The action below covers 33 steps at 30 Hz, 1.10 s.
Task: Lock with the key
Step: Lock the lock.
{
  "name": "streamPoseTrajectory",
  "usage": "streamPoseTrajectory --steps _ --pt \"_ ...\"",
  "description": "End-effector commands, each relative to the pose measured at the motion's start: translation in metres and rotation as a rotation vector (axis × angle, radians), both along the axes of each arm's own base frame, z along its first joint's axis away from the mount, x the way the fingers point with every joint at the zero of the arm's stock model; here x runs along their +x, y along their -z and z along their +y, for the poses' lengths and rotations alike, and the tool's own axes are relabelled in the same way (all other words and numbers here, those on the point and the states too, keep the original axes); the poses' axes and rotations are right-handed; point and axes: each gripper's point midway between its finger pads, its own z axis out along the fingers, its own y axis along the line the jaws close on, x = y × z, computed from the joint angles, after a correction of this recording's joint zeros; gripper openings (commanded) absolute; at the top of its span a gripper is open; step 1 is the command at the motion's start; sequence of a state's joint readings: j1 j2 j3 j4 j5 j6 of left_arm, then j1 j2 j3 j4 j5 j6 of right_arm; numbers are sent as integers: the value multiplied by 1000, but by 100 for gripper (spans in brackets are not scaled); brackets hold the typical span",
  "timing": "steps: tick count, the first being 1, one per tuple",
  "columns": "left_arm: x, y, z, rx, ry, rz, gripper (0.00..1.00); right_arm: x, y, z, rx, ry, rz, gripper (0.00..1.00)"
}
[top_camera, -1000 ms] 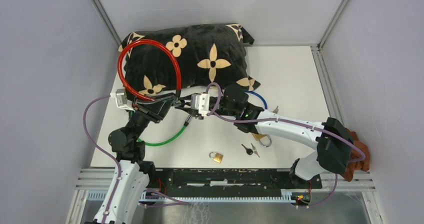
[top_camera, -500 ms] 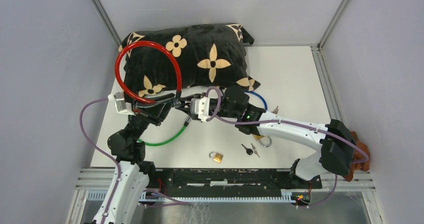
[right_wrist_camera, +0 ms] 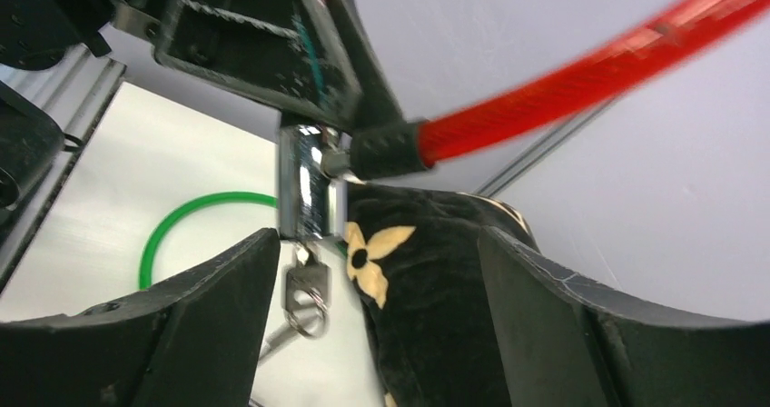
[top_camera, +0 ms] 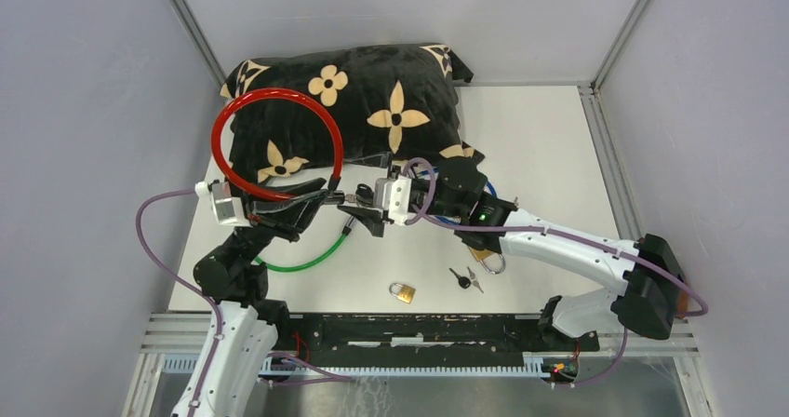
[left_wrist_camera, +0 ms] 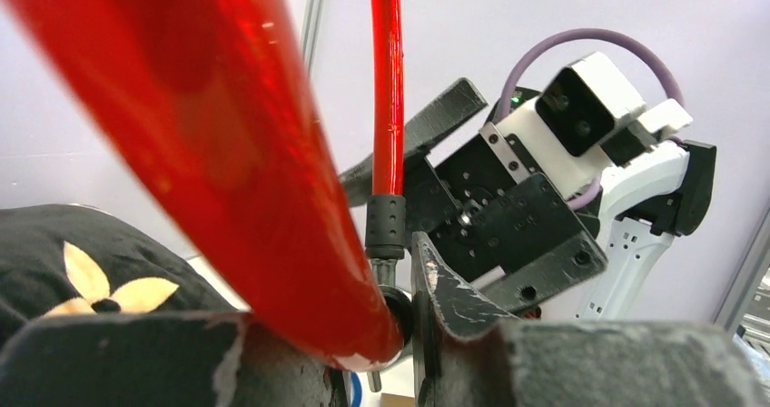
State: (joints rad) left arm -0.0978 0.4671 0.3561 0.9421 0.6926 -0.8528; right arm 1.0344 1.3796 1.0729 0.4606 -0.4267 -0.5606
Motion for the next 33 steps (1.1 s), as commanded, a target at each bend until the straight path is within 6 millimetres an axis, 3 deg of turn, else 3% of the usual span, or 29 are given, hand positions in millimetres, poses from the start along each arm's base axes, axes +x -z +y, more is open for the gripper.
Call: streamPoseTrajectory --steps 1,5,7,11,14,19,21,25,29,33 --pt "-22 -32 3 21 -34 -192 2 -3 -34 -23 55 -83 107 89" --pt "-23 -31 2 21 -30 -190 2 -20 -73 -18 114 -240 237 84" --pt "-23 -32 2 22 -26 -189 2 -28 -83 -13 122 -311 278 81" --pt "-26 -33 2 23 -18 -192 2 -25 -98 -9 143 -338 319 81" --pt "-27 -36 3 14 -27 -196 2 -19 -83 -3 60 -316 317 82" --pt "-27 -42 7 -7 -51 -212 2 -22 -37 -7 -136 -321 251 82" --pt "-27 -43 8 -9 -55 -215 2 -18 -35 -10 -140 -299 258 82" --pt "-26 -40 7 6 -55 -216 2 -33 -57 -16 -70 -387 276 82" --pt "-27 -40 6 8 -50 -215 2 -31 -108 -21 107 -378 328 82" --pt "-25 -38 6 3 -46 -200 2 -40 -141 -24 259 -466 423 77"
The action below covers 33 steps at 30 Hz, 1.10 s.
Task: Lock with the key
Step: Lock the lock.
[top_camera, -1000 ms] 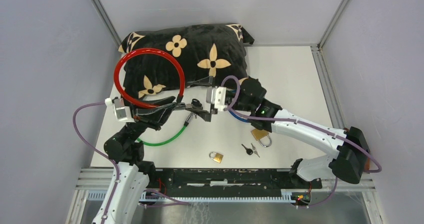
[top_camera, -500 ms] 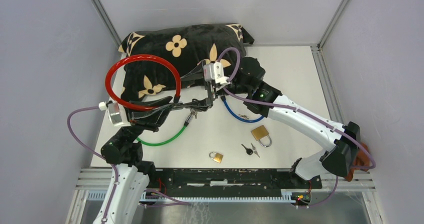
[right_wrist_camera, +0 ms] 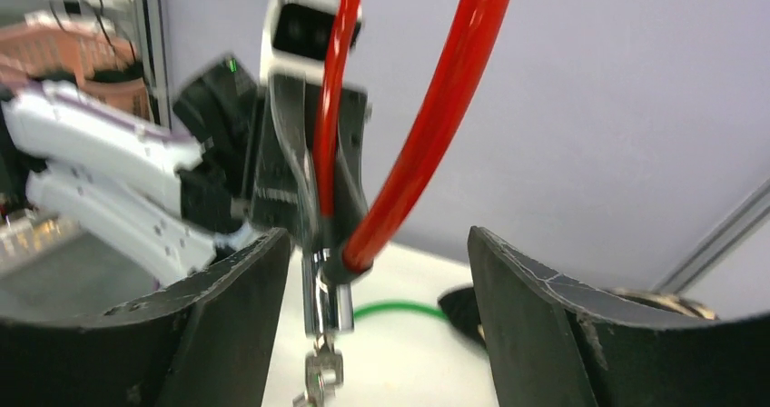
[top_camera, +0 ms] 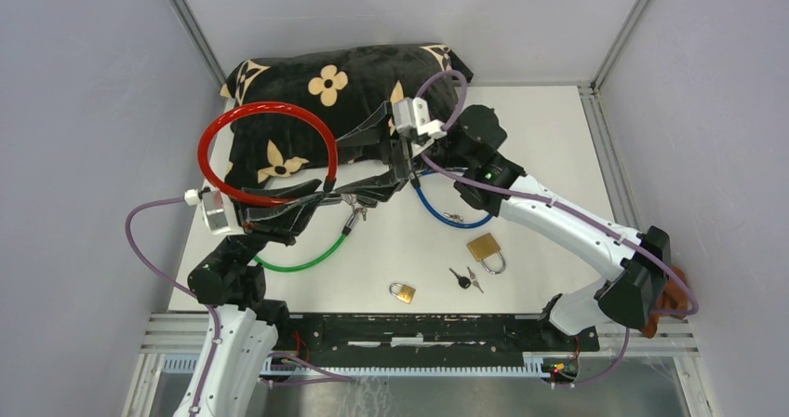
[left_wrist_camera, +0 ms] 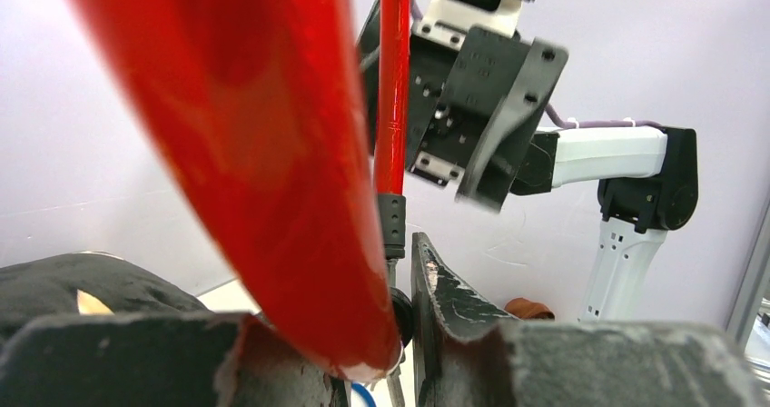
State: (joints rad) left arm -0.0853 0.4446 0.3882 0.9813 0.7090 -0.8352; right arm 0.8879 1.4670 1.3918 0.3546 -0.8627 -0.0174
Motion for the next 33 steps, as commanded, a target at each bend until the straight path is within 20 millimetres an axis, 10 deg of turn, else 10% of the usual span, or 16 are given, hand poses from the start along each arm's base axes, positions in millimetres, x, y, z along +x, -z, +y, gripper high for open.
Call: streamPoseTrajectory --steps 1,10,15,33 --pt "-9 -19 4 -11 -34 -91 2 -18 -77 -17 264 -65 111 74" --pt "-8 -18 3 3 -30 -90 2 -11 -72 13 260 -104 240 53" --pt "-7 -22 6 -26 -38 -83 2 -7 -54 18 233 -94 280 2" --pt "-21 -67 22 -189 -18 -101 2 -28 -4 48 133 -201 422 0"
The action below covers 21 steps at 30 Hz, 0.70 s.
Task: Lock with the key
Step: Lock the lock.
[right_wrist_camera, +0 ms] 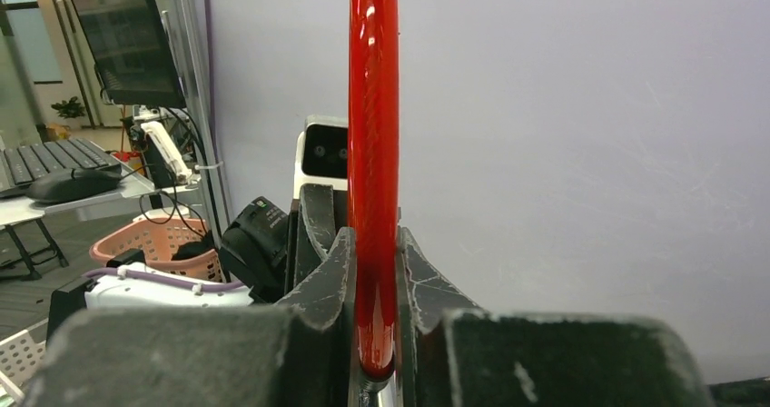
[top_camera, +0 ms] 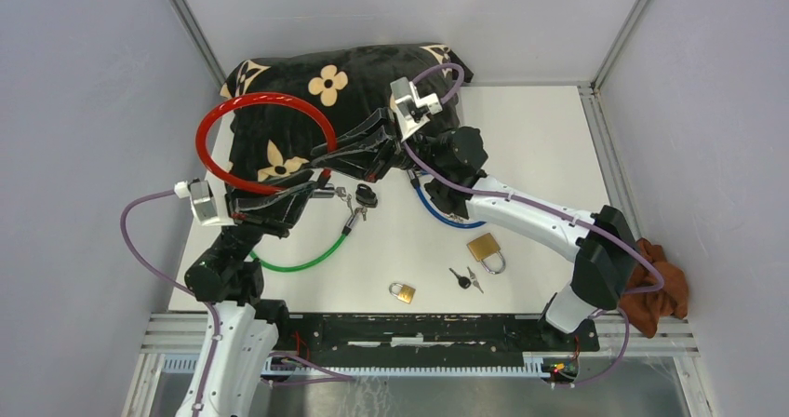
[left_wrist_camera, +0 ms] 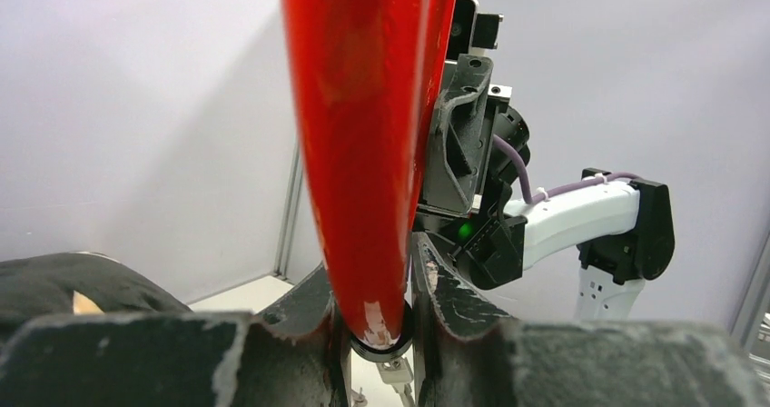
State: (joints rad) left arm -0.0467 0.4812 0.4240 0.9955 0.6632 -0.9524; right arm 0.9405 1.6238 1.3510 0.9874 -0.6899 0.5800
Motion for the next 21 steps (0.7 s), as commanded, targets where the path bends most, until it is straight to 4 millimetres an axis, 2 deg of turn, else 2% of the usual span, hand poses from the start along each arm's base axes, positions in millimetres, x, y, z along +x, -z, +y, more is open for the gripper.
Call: streamPoseTrajectory --steps 1,5,7,12,15,18,21 --pt "-30 -49 13 -94 -37 -171 2 -24 36 23 -138 -134 40 6" --pt "-32 -37 7 -4 -62 -231 2 -22 27 12 -152 -94 -35 38" --pt "-36 -33 3 37 -67 -265 2 -18 25 6 -173 -58 -84 47" --pt "-38 -30 1 76 -81 -300 2 -20 22 -15 -192 -83 -147 61" --pt "-38 -30 1 79 -81 -301 2 -26 34 -27 -250 -159 -167 72" --pt "-37 -31 1 72 -79 -293 2 -24 50 -38 -327 -188 -150 72" --pt "-36 -31 1 66 -78 -286 2 -15 69 -36 -423 -143 -122 70"
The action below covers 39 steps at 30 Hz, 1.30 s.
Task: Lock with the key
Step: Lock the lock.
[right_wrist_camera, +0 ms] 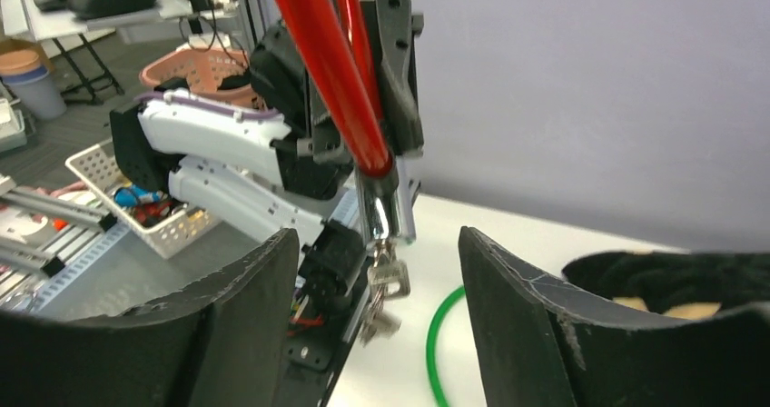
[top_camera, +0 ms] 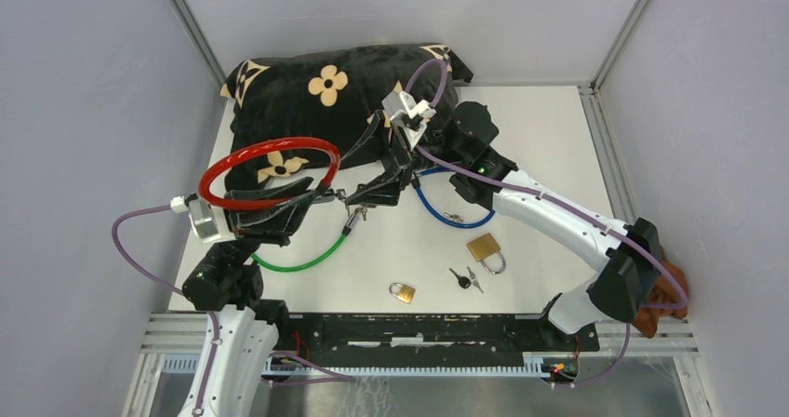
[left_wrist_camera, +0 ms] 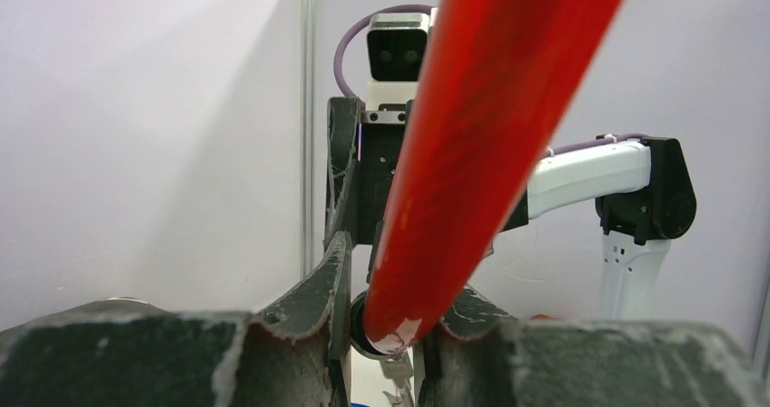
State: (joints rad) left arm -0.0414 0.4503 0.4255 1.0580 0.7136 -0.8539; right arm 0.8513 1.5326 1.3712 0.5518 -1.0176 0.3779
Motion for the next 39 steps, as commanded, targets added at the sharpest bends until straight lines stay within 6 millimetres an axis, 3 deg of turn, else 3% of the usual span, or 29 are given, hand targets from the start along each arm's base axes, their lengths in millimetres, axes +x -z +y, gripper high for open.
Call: streamPoseTrajectory --steps 1,7,15,16,20,23,27,34,39 --pt "-17 -24 4 -14 -32 -123 2 -6 22 -8 -131 -17 7 69" --pt "-15 -25 5 -31 -23 -101 2 5 33 3 -170 4 73 62" --pt "-14 -23 5 -34 -19 -90 2 -3 27 11 -160 -43 49 56" --pt "-14 -24 5 -35 -19 -90 2 -3 27 11 -162 -43 52 53" --pt "-14 -24 5 -38 -18 -89 2 -4 30 11 -169 -45 46 20" --pt "-7 -24 9 -79 -20 -40 2 -1 29 11 -170 -17 25 2" --pt "10 -18 15 -164 -6 96 2 13 14 12 -111 116 -46 0" --pt "34 5 19 -220 2 276 2 36 -28 -3 137 560 -271 0" --pt "43 24 15 -215 24 369 2 41 -31 -1 184 708 -367 0"
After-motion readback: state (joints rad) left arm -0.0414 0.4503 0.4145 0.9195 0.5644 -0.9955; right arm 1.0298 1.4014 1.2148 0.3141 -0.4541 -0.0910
